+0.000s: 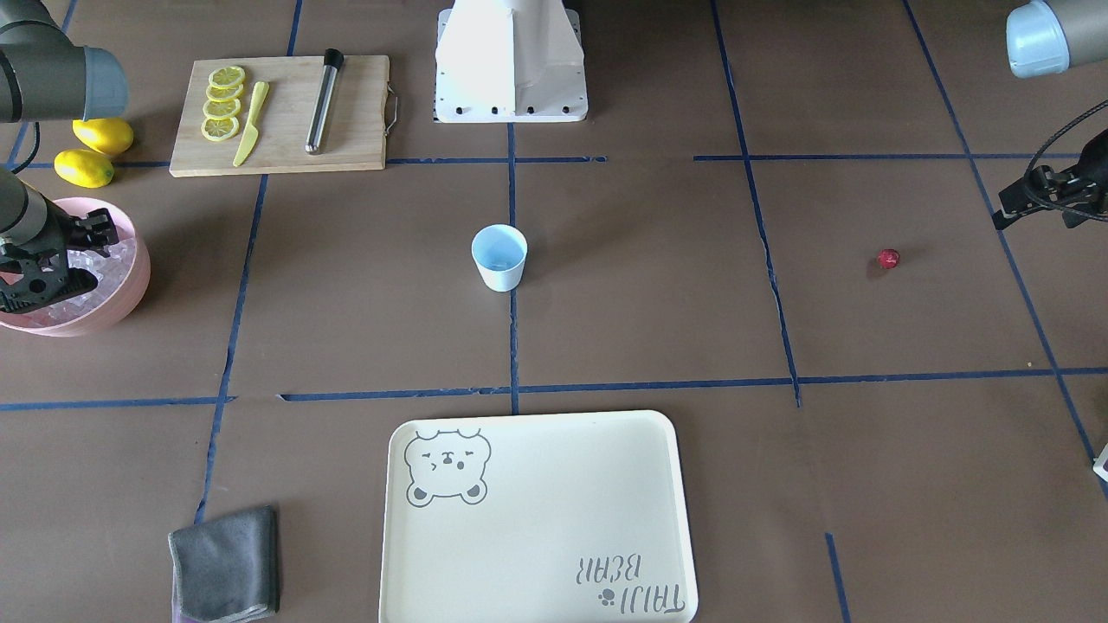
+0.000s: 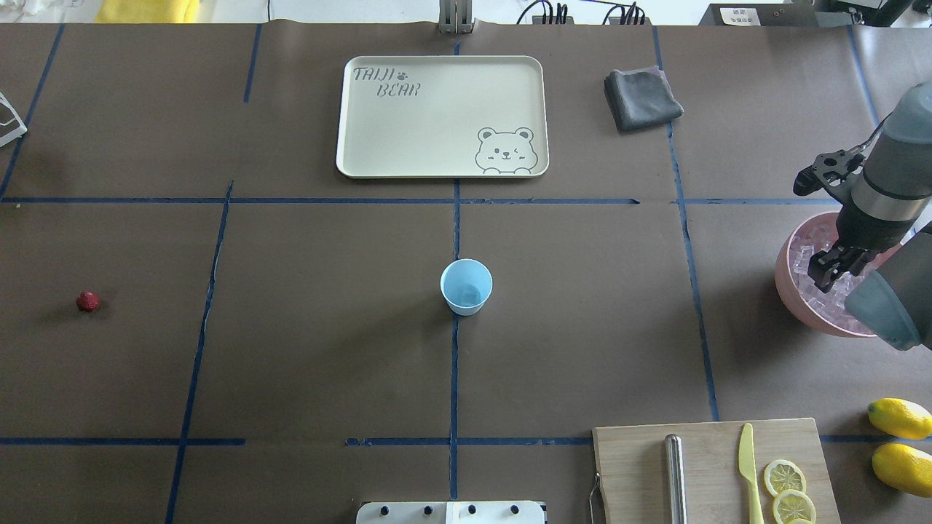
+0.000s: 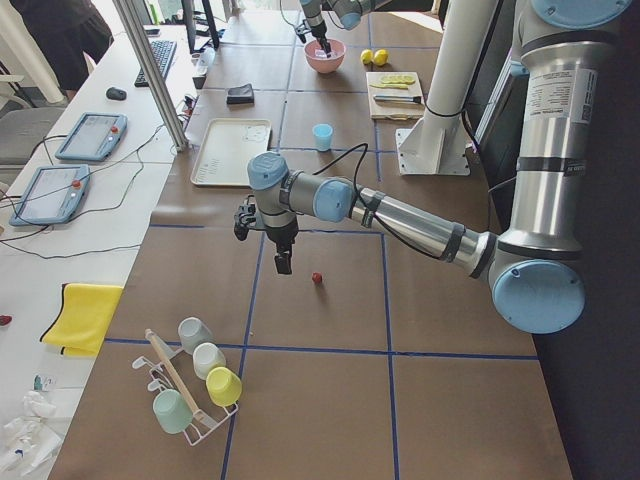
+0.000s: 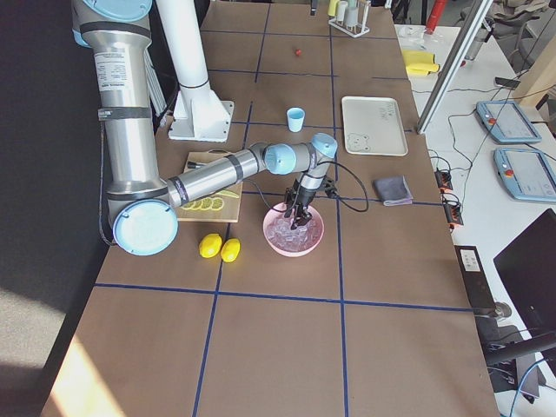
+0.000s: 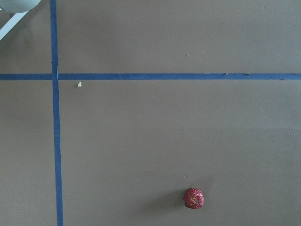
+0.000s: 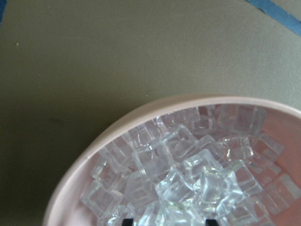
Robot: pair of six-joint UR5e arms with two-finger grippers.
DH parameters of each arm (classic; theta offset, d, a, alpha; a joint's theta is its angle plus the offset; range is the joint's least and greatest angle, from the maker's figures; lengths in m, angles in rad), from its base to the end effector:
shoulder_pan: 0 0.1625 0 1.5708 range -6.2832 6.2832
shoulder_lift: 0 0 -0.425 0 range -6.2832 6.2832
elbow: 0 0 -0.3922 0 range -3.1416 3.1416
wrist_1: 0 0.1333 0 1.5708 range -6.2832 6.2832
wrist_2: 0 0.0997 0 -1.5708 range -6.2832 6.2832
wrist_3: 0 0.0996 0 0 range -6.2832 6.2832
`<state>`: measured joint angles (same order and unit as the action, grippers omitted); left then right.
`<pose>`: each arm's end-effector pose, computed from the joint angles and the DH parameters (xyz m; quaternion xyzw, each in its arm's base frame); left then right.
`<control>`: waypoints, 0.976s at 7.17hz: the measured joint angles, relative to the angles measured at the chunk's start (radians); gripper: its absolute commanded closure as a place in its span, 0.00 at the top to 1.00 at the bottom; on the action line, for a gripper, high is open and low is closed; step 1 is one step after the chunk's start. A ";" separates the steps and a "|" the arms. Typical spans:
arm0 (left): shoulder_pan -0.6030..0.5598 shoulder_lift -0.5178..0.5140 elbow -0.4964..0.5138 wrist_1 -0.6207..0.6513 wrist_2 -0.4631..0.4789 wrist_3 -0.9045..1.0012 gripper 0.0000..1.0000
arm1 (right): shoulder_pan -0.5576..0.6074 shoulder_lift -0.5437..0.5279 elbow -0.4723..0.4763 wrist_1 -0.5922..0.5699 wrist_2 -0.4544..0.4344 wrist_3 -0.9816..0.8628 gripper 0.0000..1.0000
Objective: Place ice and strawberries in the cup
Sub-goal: 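Lower the right gripper into the bowl and grasp another ice cube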
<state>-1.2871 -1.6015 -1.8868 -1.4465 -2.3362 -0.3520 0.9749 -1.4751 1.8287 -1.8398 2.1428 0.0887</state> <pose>0.0768 -0.4932 0.5021 -0.0182 0.3847 0.0099 0.9228 -0.2233 -0.4708 0.5248 -0.0564 -0.2791 -0.2520 0.9249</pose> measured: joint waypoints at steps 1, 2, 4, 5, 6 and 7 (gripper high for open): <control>0.000 0.000 -0.001 0.000 0.000 0.000 1.00 | 0.007 0.002 0.001 0.000 0.000 0.001 0.59; 0.000 -0.001 -0.002 0.000 0.000 0.000 1.00 | 0.011 0.004 0.001 0.000 0.000 0.002 0.56; 0.000 0.000 -0.005 0.001 0.000 0.000 1.00 | 0.013 0.005 0.000 0.001 0.000 0.003 0.44; 0.000 0.000 -0.005 0.001 -0.001 0.001 1.00 | 0.013 0.005 -0.004 0.001 0.001 0.003 0.32; 0.000 0.000 -0.006 0.002 -0.001 0.001 1.00 | 0.013 0.005 -0.011 0.001 0.001 0.002 0.19; 0.000 0.000 -0.006 0.002 -0.001 0.001 1.00 | 0.014 0.006 -0.014 0.001 0.002 0.001 0.10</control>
<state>-1.2870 -1.6015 -1.8929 -1.4450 -2.3371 -0.3513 0.9890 -1.4696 1.8147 -1.8392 2.1443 0.0893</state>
